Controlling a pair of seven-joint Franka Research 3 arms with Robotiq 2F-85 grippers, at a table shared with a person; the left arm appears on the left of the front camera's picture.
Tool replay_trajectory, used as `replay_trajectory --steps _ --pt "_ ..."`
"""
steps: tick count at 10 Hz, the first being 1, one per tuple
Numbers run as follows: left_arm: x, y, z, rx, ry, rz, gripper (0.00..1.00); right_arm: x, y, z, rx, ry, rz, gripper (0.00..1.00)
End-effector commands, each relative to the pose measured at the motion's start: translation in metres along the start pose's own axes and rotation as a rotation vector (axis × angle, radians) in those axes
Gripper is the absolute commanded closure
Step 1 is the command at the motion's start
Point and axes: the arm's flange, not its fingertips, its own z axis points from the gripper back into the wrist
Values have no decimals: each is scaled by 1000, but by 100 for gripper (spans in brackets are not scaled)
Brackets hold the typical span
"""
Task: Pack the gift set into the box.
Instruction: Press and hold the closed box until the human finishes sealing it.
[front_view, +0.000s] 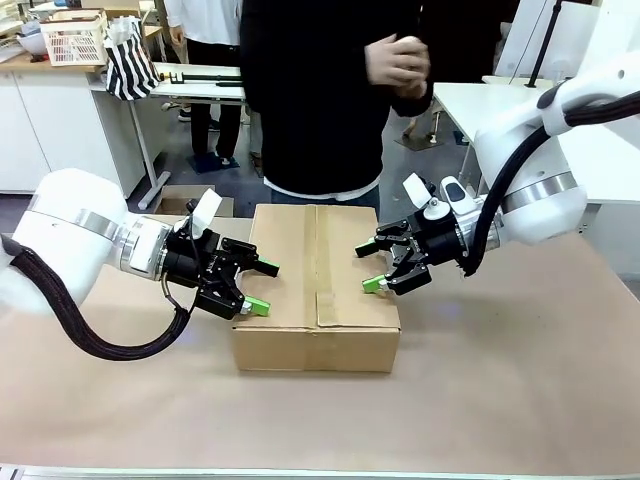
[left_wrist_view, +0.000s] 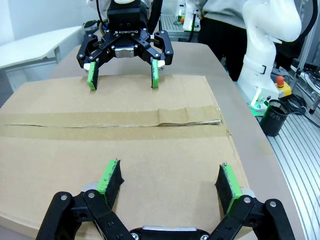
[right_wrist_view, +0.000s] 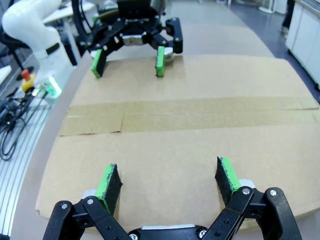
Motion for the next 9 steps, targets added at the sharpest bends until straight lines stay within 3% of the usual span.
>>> replay_trajectory --steps 1,9 --pt "0 -1 0 2 6 -15 0 -2 1 -1 -1 4 -1 0" --pt "0 -1 0 2 6 -15 0 -2 1 -1 -1 4 -1 0"
